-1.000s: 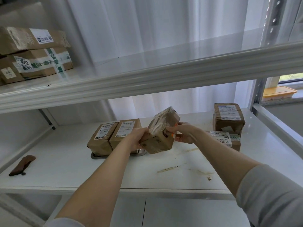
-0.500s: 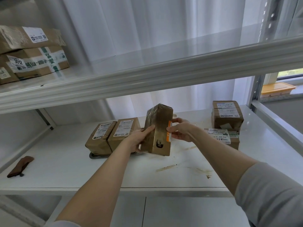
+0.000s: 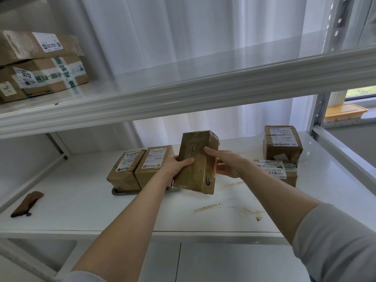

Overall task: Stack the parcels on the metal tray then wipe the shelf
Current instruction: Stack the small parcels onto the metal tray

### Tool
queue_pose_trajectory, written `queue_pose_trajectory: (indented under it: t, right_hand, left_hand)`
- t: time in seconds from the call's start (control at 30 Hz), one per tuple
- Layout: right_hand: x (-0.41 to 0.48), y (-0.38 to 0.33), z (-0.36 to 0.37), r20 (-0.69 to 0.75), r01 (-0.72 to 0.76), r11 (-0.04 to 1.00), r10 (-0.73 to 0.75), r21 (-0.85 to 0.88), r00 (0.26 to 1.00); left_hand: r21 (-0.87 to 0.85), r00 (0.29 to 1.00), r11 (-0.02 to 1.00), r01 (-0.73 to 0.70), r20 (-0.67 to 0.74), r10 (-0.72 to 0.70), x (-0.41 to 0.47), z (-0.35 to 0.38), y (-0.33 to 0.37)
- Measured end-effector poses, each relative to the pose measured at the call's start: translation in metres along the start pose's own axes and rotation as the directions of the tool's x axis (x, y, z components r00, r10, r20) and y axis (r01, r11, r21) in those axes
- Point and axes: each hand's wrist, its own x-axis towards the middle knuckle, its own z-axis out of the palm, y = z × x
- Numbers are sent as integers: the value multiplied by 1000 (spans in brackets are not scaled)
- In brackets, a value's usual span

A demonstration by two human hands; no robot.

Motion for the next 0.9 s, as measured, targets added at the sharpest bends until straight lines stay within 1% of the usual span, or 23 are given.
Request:
queue_pose_trajectory:
  t: [0.13,0.27,0.4,0.47,0.57,0.7,0.73,0.8,0.9]
  right_hand:
    - [3,2,-2,-52,-5,1000,6,15,999]
    - [4,6,-4,-55,-12,993,19,119,998]
    - [4,7,-4,-85,-5,981,22,192,996]
    - [2,6,-4,-92,-7,981,25,194,995]
    - [1,4,-2,-160,-2,993,21,121,987]
    - [1,4,6,-309,2,990,-47,-142,950]
    - [2,4,8,-320,16,986,-69,-165,945]
    - [2,5,11,-293,43,988,-84,-146,952]
    - [2,5,14,-225,10,980,-55,-198,973]
  left_hand:
    - [-35,999,999,-37,30,38,1,-6,-2]
    - [-93,994,996,8,111,2,-1,-10,-2]
    - [-73,979,997,34,201,-19,-1,-12,-5]
    - [-59,978,998,20,210,-7,-1,-12,-5]
    - [-12,983,999,-32,181,33,3,-9,-5]
    - [95,994,992,-83,80,75,7,-3,-3]
    - [123,994,988,-94,60,88,7,0,-2]
    - [192,992,973,-124,15,124,6,5,1]
    - [294,985,945,-145,-46,165,8,13,4]
